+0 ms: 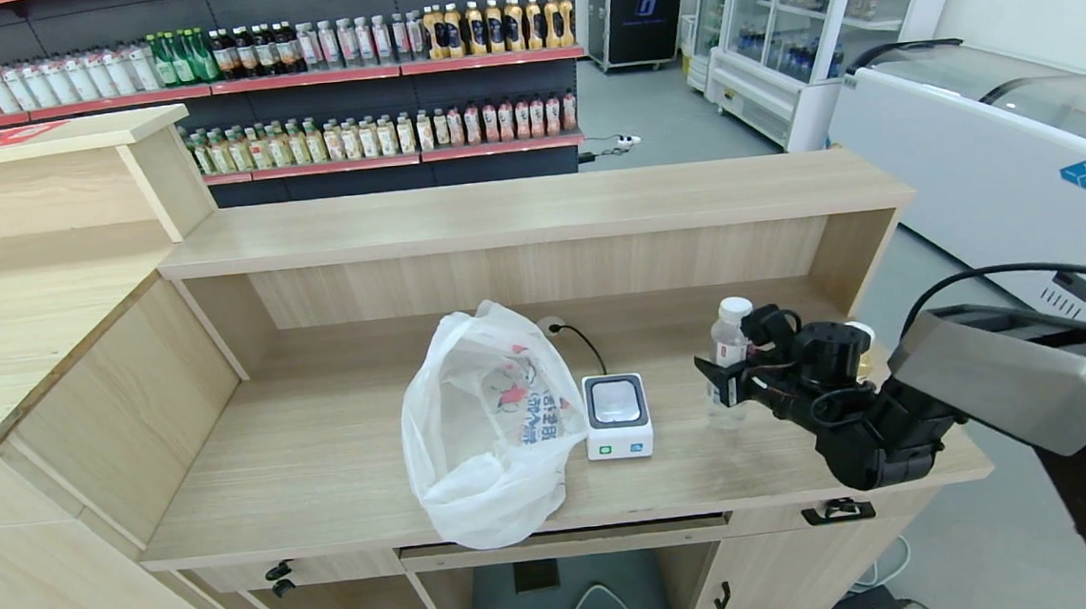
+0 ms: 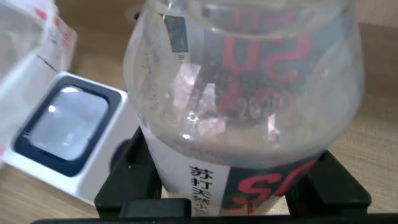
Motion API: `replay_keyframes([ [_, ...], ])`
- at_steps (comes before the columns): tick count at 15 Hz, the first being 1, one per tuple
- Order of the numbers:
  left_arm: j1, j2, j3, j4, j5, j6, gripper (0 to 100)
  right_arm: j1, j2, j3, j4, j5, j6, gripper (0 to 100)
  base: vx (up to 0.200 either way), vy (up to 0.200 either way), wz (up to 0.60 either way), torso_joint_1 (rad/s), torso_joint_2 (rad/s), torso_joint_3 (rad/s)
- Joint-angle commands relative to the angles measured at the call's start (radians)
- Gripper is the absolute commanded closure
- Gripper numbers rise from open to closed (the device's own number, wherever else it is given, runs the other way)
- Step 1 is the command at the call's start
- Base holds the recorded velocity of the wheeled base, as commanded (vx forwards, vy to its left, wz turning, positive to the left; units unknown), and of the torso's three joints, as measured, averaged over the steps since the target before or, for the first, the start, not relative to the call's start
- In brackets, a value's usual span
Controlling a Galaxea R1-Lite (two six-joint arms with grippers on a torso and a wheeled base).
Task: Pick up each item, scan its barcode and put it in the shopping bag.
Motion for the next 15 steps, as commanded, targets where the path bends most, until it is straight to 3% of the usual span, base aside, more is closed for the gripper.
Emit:
replay_keyframes([
  [1,0.001,0.0,0.0,0.0,0.001,0.0,100,-0.009,-0.21,0.067,0.081,0.058,0.083,100,0.0,0.0,0.0,0.0,0.0,0.0],
  [2,0.001,0.0,0.0,0.0,0.001,0.0,100,-0.014,-0.308,0.096,0.123,0.125,0.135,100,0.0,0.0,0.0,0.0,0.0,0.0],
  [7,0.001,0.0,0.0,0.0,0.001,0.0,100,-0.136,-0.554,0.148,0.287,0.447,0.152,100,0.0,0.0,0.0,0.0,0.0,0.0],
  [11,0.001,0.0,0.0,0.0,0.001,0.0,100,-0.201,-0.609,0.159,0.33,0.486,0.152,100,0.0,0.0,0.0,0.0,0.0,0.0],
  [15,0.001,0.0,0.0,0.0,0.001,0.0,100,-0.209,-0.617,0.157,0.325,0.487,0.155,100,0.0,0.0,0.0,0.0,0.0,0.0],
])
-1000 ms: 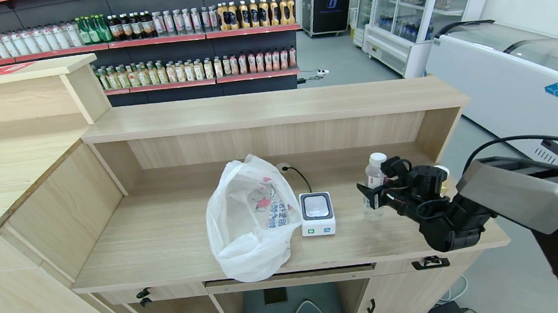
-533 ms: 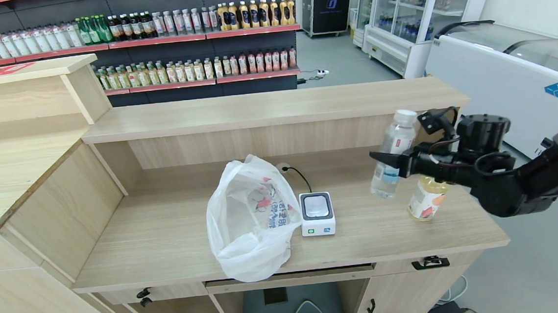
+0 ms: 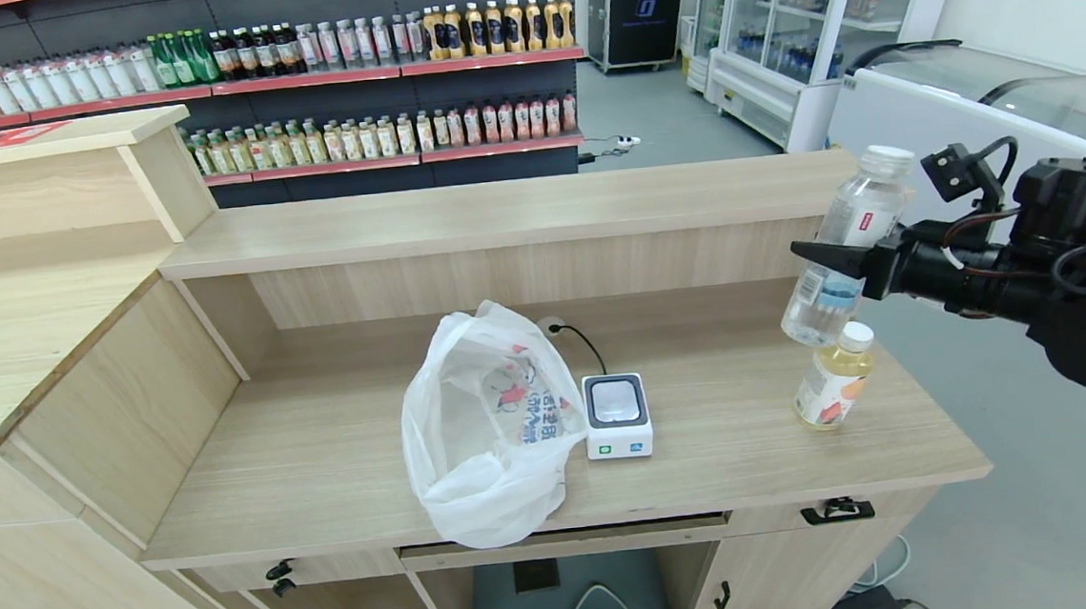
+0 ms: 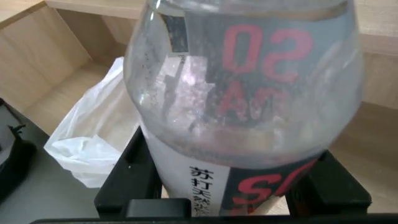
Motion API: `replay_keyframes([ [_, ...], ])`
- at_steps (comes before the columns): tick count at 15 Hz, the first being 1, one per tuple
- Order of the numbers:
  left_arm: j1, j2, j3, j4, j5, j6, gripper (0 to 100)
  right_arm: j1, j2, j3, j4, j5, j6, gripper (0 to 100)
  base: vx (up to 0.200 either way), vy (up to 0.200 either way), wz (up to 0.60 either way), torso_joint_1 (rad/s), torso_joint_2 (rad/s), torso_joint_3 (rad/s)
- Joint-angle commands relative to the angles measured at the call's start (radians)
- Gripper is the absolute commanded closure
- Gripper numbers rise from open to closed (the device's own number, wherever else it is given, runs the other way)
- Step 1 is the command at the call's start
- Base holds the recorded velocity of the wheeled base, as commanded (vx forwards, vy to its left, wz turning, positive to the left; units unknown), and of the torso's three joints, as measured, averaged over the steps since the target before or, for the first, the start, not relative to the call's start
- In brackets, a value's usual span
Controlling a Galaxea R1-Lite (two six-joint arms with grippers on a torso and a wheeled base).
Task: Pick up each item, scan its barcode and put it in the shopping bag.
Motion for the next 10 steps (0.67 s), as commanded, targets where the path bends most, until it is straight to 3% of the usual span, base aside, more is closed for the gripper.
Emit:
replay_keyframes([
  [1,0.001,0.0,0.0,0.0,0.0,0.0,100,-0.004,-0.016,-0.004,-0.002,0.001,0.005,100,0.0,0.0,0.0,0.0,0.0,0.0],
  [4,0.001,0.0,0.0,0.0,0.0,0.0,100,0.022,-0.071,-0.006,-0.003,0.018,0.059,100,0.0,0.0,0.0,0.0,0.0,0.0],
  [10,0.001,0.0,0.0,0.0,0.0,0.002,100,0.136,-0.197,0.033,0.006,0.216,0.233,100,0.0,0.0,0.0,0.0,0.0,0.0],
])
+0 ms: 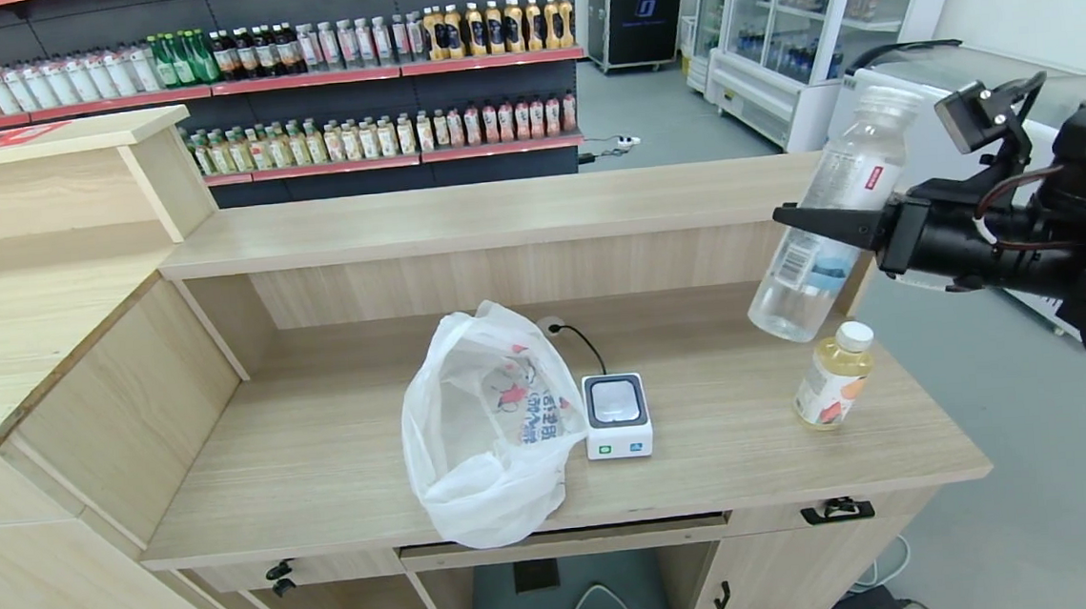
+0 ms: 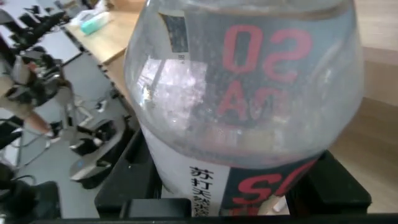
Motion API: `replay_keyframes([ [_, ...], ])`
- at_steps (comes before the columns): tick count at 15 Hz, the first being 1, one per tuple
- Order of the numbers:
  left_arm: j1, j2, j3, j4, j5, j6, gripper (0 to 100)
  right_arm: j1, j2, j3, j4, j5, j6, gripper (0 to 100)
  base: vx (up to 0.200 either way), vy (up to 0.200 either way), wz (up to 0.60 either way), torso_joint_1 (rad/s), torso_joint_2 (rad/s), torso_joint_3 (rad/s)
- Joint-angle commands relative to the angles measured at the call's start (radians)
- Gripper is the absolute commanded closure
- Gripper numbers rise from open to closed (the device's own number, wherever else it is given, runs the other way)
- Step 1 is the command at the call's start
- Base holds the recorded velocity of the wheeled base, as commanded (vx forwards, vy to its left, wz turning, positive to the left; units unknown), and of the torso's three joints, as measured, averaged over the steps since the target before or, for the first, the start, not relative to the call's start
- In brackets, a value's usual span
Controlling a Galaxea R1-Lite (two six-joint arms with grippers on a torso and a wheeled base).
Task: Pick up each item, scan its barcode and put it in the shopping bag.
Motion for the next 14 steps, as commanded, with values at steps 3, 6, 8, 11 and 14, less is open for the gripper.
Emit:
replay_keyframes([
  [3,0.0,0.0,0.0,0.0,0.001,-0.001,100,0.083,-0.139,0.033,0.033,0.079,0.161,100,0.0,0.0,0.0,0.0,0.0,0.0],
  [6,0.0,0.0,0.0,0.0,0.001,-0.001,100,0.108,-0.194,0.045,0.048,0.133,0.239,100,0.0,0.0,0.0,0.0,0.0,0.0],
  [8,-0.001,0.0,0.0,0.0,0.001,-0.001,100,0.128,-0.212,0.048,0.051,0.139,0.263,100,0.0,0.0,0.0,0.0,0.0,0.0],
  [11,0.0,0.0,0.0,0.0,0.001,-0.001,100,0.171,-0.246,0.049,0.071,0.141,0.297,100,0.0,0.0,0.0,0.0,0.0,0.0],
  [14,0.0,0.0,0.0,0.0,0.001,-0.001,100,0.229,-0.284,0.046,0.091,0.222,0.351,100,0.0,0.0,0.0,0.0,0.0,0.0],
])
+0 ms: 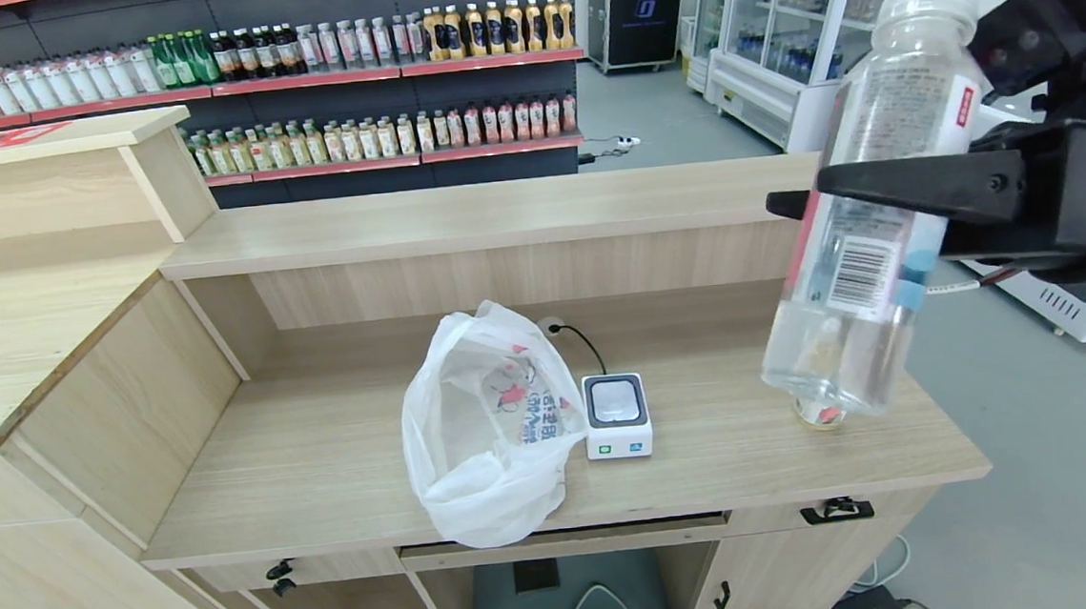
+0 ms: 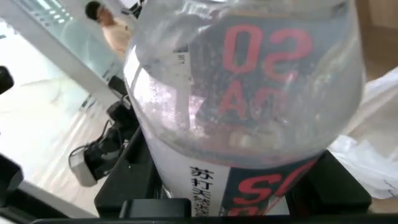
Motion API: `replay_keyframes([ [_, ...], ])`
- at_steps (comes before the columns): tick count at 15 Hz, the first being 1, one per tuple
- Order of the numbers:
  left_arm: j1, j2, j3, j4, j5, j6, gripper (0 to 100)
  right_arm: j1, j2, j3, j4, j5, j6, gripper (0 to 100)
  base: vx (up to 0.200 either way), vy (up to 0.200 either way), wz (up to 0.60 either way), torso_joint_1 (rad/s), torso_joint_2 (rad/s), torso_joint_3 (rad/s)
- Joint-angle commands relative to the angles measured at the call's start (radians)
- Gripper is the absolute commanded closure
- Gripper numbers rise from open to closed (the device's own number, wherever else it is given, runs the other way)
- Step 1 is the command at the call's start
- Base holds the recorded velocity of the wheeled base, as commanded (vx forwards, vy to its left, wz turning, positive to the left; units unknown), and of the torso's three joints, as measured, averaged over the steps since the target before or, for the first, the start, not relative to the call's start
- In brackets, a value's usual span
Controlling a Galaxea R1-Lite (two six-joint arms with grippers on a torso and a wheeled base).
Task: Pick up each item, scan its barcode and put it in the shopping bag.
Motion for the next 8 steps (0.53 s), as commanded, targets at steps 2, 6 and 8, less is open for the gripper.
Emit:
replay_keyframes([
  [2,0.0,0.0,0.0,0.0,0.0,0.0,100,0.016,-0.018,-0.005,-0.006,0.11,0.0,100,0.0,0.0,0.0,0.0,0.0,0.0],
  [6,0.0,0.0,0.0,0.0,0.0,0.0,100,0.018,-0.016,-0.011,-0.014,0.162,0.005,100,0.0,0.0,0.0,0.0,0.0,0.0],
  [8,0.0,0.0,0.0,0.0,0.0,0.0,100,0.016,-0.013,-0.011,-0.02,0.176,0.005,100,0.0,0.0,0.0,0.0,0.0,0.0],
])
